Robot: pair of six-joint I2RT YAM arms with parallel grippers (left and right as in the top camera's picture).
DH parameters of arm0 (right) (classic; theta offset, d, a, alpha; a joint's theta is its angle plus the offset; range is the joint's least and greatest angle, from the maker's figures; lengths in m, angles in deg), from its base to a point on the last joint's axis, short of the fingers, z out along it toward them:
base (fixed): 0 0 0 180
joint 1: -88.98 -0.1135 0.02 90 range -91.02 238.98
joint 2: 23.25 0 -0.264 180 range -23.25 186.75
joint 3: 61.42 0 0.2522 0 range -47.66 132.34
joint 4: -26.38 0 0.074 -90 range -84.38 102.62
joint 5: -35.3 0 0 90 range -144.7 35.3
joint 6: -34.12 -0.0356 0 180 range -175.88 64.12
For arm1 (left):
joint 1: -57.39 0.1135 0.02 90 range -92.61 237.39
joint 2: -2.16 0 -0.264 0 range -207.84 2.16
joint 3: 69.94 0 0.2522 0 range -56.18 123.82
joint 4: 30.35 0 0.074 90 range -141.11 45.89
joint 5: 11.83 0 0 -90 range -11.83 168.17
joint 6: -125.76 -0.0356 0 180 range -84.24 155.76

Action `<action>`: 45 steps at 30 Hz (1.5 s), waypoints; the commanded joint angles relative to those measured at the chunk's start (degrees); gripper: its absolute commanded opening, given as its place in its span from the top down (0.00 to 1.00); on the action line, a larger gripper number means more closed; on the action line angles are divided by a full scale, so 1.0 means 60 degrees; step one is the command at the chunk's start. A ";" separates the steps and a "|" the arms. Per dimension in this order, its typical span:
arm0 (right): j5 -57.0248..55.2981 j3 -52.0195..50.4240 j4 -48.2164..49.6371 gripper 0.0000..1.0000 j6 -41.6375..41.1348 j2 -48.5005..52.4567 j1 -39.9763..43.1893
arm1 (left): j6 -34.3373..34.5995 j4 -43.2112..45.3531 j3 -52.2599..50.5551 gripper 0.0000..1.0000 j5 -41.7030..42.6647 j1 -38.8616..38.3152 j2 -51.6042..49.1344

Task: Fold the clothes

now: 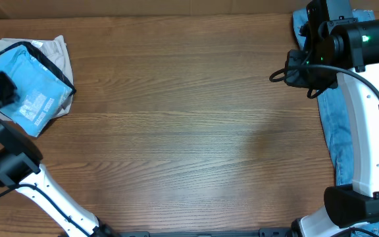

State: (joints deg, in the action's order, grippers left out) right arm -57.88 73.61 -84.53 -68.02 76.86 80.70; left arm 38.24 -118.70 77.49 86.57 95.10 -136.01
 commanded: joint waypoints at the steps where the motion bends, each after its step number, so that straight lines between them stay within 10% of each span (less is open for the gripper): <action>1: 0.0015 0.0219 0.0018 0.85 0.0029 -0.0284 0.0007 | -0.0441 -0.0313 0.1392 0.79 0.0805 -0.0357 0.0310; 11: 0.0018 0.0219 0.1045 0.33 0.0098 -0.0270 0.0007 | -0.0747 -0.0827 0.2754 0.61 0.1504 -0.1880 0.2025; 21: 0.0656 0.0211 0.2816 0.01 0.1359 0.0896 0.0007 | -0.1195 -0.1191 0.2754 0.00 0.1031 -0.5089 0.2528; 37: 0.0831 0.0211 0.2565 0.00 0.0911 0.1209 0.0007 | -0.0889 -0.3708 0.2714 0.00 -0.0175 -0.7042 0.2601; 45: 0.0790 0.0080 0.1483 0.03 0.0590 -0.0259 0.0007 | 0.0055 -0.3708 0.0073 0.00 -0.0339 -0.7067 0.4222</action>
State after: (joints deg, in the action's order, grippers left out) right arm -53.40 73.94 -74.54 -63.35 81.19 80.70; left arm 35.83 -140.55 83.85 86.24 52.89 -117.35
